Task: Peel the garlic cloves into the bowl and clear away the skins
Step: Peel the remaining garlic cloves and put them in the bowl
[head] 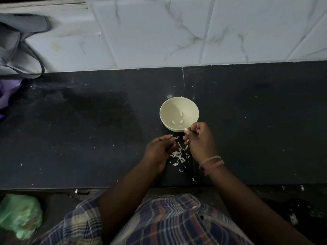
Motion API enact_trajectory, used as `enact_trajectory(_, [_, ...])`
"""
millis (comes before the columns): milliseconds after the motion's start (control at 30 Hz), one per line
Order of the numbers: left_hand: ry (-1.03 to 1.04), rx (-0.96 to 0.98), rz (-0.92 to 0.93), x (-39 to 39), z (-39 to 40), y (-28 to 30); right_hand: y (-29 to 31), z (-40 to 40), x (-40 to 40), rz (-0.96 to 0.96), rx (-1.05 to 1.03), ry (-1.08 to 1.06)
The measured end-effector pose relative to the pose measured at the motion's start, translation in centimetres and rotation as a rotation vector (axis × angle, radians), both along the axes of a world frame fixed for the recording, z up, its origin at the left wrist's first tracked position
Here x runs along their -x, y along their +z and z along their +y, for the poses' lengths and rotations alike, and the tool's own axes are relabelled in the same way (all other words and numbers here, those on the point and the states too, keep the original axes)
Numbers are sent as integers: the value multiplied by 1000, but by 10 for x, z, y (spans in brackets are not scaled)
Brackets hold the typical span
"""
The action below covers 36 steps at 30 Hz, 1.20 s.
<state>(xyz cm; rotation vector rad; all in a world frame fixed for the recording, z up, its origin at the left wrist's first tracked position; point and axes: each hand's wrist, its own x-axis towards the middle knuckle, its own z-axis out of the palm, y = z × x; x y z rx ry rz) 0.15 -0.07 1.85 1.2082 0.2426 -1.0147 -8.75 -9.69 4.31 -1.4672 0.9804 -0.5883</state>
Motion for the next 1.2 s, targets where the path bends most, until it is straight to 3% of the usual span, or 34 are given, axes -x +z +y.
enact_trajectory(133, [-29,-97,7,0,-1,-6,-6,-11,-6,73,98,-33])
enact_trajectory(467, [-84,-127,-8,0,-3,-3,-26,-22,-22,283,240,-46])
enact_trajectory(700, [-49,-106,25,8,-3,3,-16,-23,-18,169,213,-71])
enact_trajectory(800, [-48,-104,67,10,-6,9,-10,0,-3,144,370,34])
enact_trajectory(933, [-91,-59,104,14,-4,16,-35,41,20,195,559,443])
enact_trajectory(1067, [-34,-50,69,11,4,15,-47,29,32,361,574,331])
enact_trajectory(1133, [-24,-93,72,10,7,14,-40,29,33,305,640,298])
enact_trajectory(1200, [-49,-120,82,14,8,14,-28,46,26,178,620,393])
